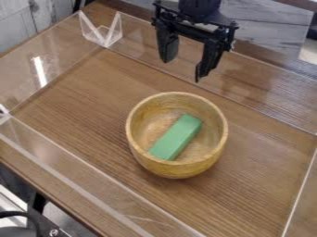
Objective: Remove the green block from inside the brown bowl and put it on the table
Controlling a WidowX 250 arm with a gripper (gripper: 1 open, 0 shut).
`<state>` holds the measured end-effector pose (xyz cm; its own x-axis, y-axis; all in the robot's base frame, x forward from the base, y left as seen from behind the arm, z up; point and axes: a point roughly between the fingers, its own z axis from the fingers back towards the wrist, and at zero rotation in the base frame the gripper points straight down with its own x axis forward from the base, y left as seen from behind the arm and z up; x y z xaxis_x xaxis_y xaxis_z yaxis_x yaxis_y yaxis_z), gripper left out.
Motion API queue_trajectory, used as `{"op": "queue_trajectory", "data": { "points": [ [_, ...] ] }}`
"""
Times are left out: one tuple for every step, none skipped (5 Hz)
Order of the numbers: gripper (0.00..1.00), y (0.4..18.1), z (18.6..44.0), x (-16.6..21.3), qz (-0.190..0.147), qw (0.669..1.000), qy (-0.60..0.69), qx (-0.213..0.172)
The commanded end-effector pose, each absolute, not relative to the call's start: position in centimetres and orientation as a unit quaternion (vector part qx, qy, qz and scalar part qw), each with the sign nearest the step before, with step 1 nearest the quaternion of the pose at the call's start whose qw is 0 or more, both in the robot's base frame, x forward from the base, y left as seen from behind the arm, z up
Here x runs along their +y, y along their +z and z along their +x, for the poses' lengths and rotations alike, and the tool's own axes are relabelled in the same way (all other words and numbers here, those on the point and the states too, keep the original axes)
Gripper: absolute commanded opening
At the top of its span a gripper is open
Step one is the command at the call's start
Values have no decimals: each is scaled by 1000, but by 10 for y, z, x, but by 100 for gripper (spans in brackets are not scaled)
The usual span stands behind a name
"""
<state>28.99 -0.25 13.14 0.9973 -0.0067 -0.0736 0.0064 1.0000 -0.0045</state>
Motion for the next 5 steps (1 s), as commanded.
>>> {"op": "queue_trajectory", "data": {
  "points": [
    [100,123,278,-6,-5,999,-18,33],
    [100,92,240,-18,-4,996,-77,43],
    [100,70,224,-31,2,992,-126,12],
    [100,54,222,-36,7,989,-150,-12],
    [100,46,225,-35,3,988,-153,-19]
  ]
}}
